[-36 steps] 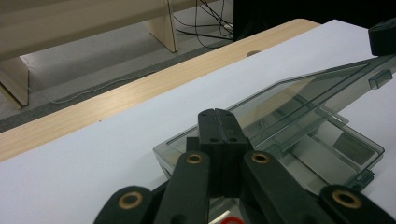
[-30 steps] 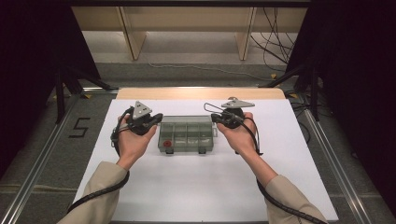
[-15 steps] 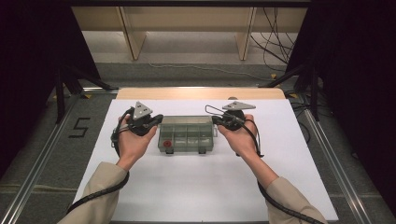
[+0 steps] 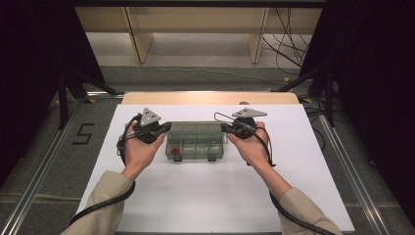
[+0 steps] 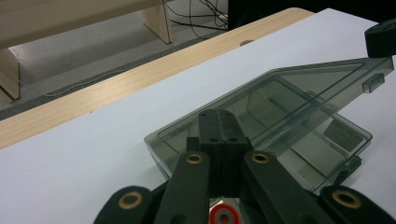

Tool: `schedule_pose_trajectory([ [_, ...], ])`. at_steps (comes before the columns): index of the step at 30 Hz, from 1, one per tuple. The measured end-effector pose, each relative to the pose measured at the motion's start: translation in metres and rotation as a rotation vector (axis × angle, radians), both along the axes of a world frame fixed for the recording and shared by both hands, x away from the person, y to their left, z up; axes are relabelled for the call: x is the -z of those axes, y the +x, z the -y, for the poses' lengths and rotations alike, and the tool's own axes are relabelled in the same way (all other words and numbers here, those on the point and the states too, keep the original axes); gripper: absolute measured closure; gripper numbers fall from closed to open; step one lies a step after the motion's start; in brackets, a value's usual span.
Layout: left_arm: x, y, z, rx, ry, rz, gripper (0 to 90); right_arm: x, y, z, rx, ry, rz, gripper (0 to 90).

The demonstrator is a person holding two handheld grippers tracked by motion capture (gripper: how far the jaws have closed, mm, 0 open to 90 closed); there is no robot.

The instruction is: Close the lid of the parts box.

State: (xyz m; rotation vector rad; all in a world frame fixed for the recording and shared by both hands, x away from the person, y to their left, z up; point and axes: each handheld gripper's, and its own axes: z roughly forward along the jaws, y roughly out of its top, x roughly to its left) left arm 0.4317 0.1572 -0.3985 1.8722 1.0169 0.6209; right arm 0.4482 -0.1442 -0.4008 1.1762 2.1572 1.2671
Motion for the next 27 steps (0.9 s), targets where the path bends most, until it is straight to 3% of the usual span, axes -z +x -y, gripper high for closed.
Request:
schedule_pose_trajectory([
  [8, 0.001, -0.0004, -0.0004, 0.0, 0.002, -0.005, 90.0, 0.0014, -0.0014, -0.0006, -0.012, 0.004, -0.001, 90.0],
  [9, 0.0008, -0.0006, -0.0017, 0.008, 0.021, -0.008, 90.0, 0.0019, -0.001, -0.0001, -0.015, -0.005, 0.009, 90.0],
  [11, 0.0018, -0.0011, -0.0003, 0.003, 0.005, -0.011, 90.0, 0.0019, -0.0019, -0.0009, -0.014, 0.002, -0.005, 90.0],
  [12, 0.0016, -0.0013, -0.0011, 0.008, 0.02, -0.015, 90.0, 0.0021, -0.0018, -0.0012, -0.015, 0.001, -0.004, 90.0],
  [17, 0.0027, -0.0018, -0.0003, 0.005, 0.007, -0.016, 90.0, 0.0031, -0.0023, -0.0026, -0.012, 0.004, -0.006, 90.0],
  [22, 0.0034, -0.0023, -0.0013, 0.017, 0.023, -0.025, 90.0, 0.0032, -0.0032, -0.0023, -0.014, 0.002, -0.017, 90.0],
  [27, 0.0054, -0.0028, 0.0005, 0.01, 0.009, -0.032, 90.0, 0.0041, -0.0035, -0.0019, -0.02, -0.005, -0.015, 90.0],
])
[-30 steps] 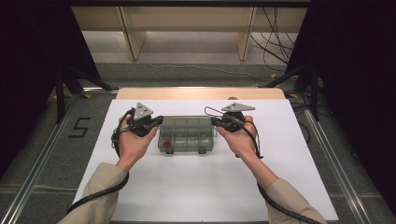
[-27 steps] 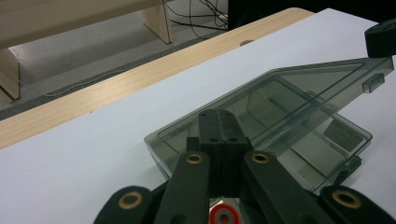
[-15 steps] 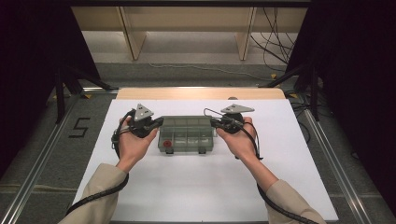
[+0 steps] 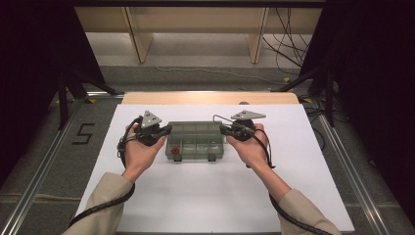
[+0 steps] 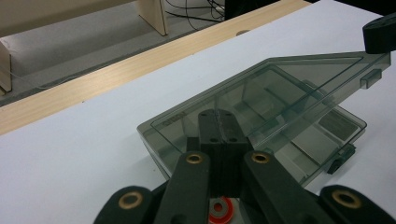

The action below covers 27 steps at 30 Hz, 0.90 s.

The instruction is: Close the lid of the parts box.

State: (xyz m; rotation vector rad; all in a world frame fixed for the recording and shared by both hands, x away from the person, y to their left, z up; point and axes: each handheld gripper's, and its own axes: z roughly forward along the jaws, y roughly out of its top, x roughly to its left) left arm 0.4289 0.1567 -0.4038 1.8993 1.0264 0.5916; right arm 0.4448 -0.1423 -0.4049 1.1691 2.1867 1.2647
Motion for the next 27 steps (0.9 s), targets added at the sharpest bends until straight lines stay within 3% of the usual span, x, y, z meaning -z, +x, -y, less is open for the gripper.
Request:
schedule_pose_trajectory([
  [2, 0.0005, 0.0, 0.0002, -0.001, -0.005, -0.002, 90.0, 0.0005, 0.0002, -0.0003, 0.002, -0.002, 0.001, 90.0],
  [4, 0.0001, 0.0, -0.0017, 0.007, 0.017, -0.009, 90.0, 0.0006, -0.0003, -0.0009, 0.003, 0.002, -0.004, 90.0],
  [7, 0.0012, 0.0, -0.0017, 0.007, 0.014, -0.013, 90.0, 0.0004, -0.0007, -0.001, 0.003, -0.006, -0.016, 90.0],
  [13, 0.0026, -0.0007, -0.0005, 0.001, 0.001, -0.021, 90.0, 0.0022, -0.0001, -0.0012, 0.0, -0.006, 0.001, 90.0],
  [14, 0.0026, -0.0007, -0.0014, 0.007, 0.017, -0.025, 90.0, 0.0024, -0.0001, -0.0011, -0.007, -0.005, -0.003, 90.0],
  [27, 0.0064, -0.0015, -0.0005, 0.014, 0.017, -0.043, 90.0, 0.0041, -0.0015, -0.0017, -0.014, -0.013, -0.017, 90.0],
])
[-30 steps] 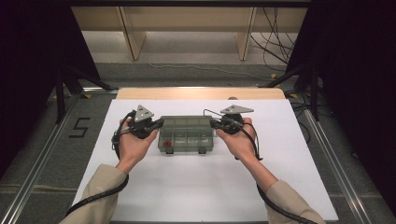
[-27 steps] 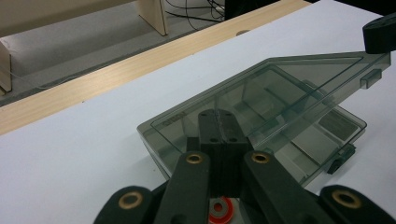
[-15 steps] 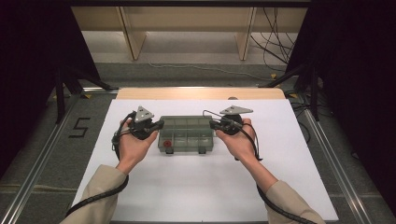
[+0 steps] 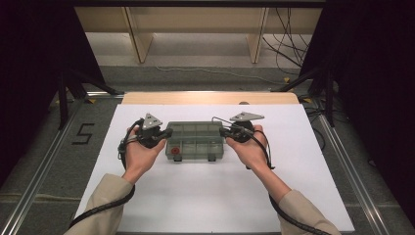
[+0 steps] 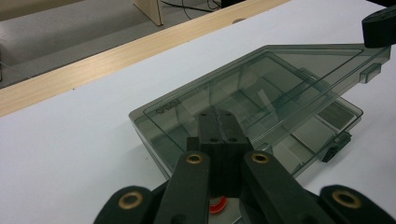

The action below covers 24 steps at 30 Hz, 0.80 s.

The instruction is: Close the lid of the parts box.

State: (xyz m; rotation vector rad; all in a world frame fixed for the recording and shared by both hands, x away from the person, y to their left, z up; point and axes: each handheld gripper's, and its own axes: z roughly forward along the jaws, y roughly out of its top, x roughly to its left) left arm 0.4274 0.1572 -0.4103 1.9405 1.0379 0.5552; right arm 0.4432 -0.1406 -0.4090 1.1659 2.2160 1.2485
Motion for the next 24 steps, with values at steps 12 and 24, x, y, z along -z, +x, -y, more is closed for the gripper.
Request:
schedule_pose_trajectory([
  [12, 0.001, -0.0006, -0.0024, 0.023, 0.037, -0.015, 90.0, 0.0026, -0.0004, -0.0013, 0.001, -0.01, -0.011, 90.0],
  [24, 0.0041, -0.0006, -0.0015, 0.024, 0.044, -0.027, 90.0, 0.0053, -0.0003, -0.0017, -0.002, -0.013, -0.028, 90.0],
])
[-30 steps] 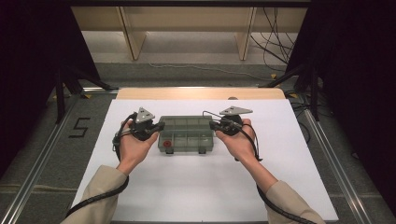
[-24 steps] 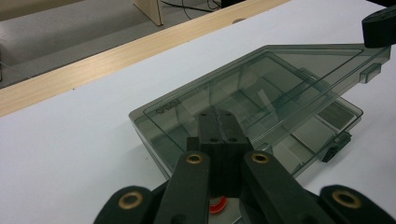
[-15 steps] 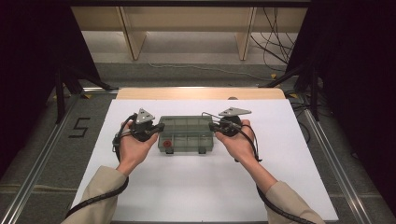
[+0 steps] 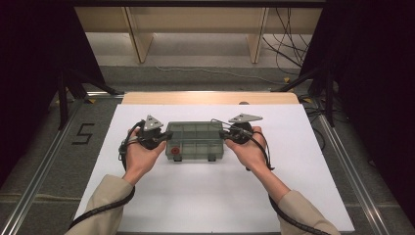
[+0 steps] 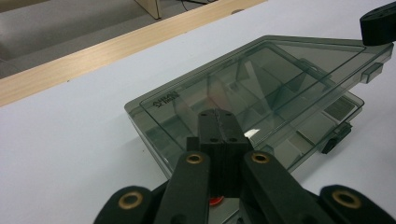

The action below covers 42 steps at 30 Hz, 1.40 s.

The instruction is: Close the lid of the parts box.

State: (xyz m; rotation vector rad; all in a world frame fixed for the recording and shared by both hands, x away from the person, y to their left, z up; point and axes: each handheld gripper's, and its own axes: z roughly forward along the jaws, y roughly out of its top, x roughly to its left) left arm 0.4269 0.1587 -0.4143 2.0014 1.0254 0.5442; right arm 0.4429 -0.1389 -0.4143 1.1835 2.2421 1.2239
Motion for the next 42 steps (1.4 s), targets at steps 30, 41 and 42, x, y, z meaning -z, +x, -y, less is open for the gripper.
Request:
schedule_pose_trajectory([
  [30, 0.006, 0.001, 0.0, 0.002, 0.02, -0.032, 90.0, 0.007, 0.001, -0.001, -0.008, -0.019, -0.015, 90.0],
  [41, 0.011, 0.002, 0.002, -0.021, -0.024, -0.035, 90.0, 0.009, 0.0, -0.002, -0.005, -0.019, -0.035, 90.0],
  [42, 0.011, 0.002, 0.002, -0.024, -0.021, -0.035, 90.0, 0.009, 0.0, -0.002, -0.003, -0.02, -0.037, 90.0],
])
